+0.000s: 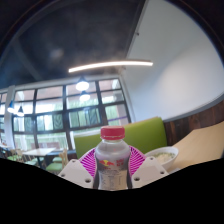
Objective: Pour water
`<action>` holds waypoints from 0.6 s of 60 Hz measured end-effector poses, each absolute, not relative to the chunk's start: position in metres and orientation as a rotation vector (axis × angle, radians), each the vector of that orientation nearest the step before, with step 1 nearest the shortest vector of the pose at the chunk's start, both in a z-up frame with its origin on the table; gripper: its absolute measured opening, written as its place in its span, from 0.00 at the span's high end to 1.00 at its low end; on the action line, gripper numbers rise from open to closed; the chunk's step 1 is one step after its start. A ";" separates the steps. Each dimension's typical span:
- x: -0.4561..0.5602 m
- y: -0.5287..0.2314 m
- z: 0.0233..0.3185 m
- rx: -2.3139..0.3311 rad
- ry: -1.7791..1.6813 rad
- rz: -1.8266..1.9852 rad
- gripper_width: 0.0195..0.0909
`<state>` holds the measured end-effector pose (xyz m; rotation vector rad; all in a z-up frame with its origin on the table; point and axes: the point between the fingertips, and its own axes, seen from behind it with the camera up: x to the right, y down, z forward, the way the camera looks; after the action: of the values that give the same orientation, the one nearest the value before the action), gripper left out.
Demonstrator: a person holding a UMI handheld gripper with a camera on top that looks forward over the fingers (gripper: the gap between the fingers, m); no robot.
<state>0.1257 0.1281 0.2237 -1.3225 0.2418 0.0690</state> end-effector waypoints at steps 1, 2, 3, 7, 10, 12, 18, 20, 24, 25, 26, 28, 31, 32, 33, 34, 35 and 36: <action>0.124 0.130 0.211 -1.349 0.230 0.073 0.76; 0.122 0.131 0.200 -1.377 0.217 0.077 0.75; 0.119 0.133 0.186 -1.402 0.205 0.082 0.75; 0.118 0.155 0.159 -1.447 0.163 0.067 0.75; 0.107 0.155 0.143 -1.472 0.112 0.048 0.75; 0.111 0.179 0.133 -1.497 0.087 0.044 0.75; 0.099 0.163 0.101 -1.594 0.053 0.003 0.73; 0.096 0.164 0.113 -1.554 0.019 -0.010 0.74; 0.095 0.161 0.109 -1.568 0.030 -0.014 0.75; 0.096 0.161 0.110 -1.564 0.038 -0.009 0.75; 0.095 0.162 0.111 -1.561 0.041 -0.005 0.75; 0.101 0.182 0.110 -1.550 0.032 0.000 0.75; 0.101 0.184 0.112 -1.545 0.030 -0.003 0.74; 0.101 0.184 0.111 -1.547 0.028 -0.006 0.72; 0.100 0.183 0.114 -1.547 0.027 -0.008 0.72; 0.099 0.184 0.114 -1.547 0.028 -0.008 0.70; 0.099 0.185 0.114 -1.548 0.031 -0.006 0.68; 0.100 0.186 0.114 -1.547 0.034 -0.004 0.65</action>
<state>0.0999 0.1862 0.1142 -1.5467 0.0342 -0.0044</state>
